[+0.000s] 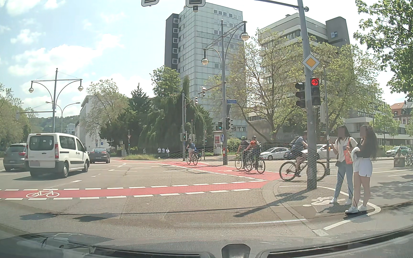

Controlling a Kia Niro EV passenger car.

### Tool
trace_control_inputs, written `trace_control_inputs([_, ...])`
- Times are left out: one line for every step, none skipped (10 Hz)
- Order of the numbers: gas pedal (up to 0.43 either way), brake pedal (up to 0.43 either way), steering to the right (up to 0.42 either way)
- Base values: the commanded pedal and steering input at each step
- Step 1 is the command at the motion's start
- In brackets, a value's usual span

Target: Follow the waypoints while adhering to traffic rules and regulations

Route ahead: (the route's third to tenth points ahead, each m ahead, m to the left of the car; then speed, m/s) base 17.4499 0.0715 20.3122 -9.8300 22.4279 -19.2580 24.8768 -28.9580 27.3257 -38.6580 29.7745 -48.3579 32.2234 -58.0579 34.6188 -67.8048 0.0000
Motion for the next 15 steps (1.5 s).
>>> trace_control_inputs([0.000, 0.262, -0.090])
trace_control_inputs([0.000, 0.268, -0.090])
trace_control_inputs([0.000, 0.268, -0.090])
trace_control_inputs([0.000, 0.268, -0.090])
trace_control_inputs([0.000, 0.262, -0.090])
trace_control_inputs([0.000, 0.268, -0.090])
trace_control_inputs([0.000, 0.262, -0.090])
trace_control_inputs([0.000, 0.262, -0.090])
trace_control_inputs([0.000, 0.268, -0.090])
trace_control_inputs([0.000, 0.262, -0.090])
trace_control_inputs([0.000, 0.262, -0.090])
trace_control_inputs([0.000, 0.268, -0.090])
trace_control_inputs([0.000, 0.262, -0.090])
trace_control_inputs([0.000, 0.268, -0.090])
trace_control_inputs([0.000, 0.262, -0.090])
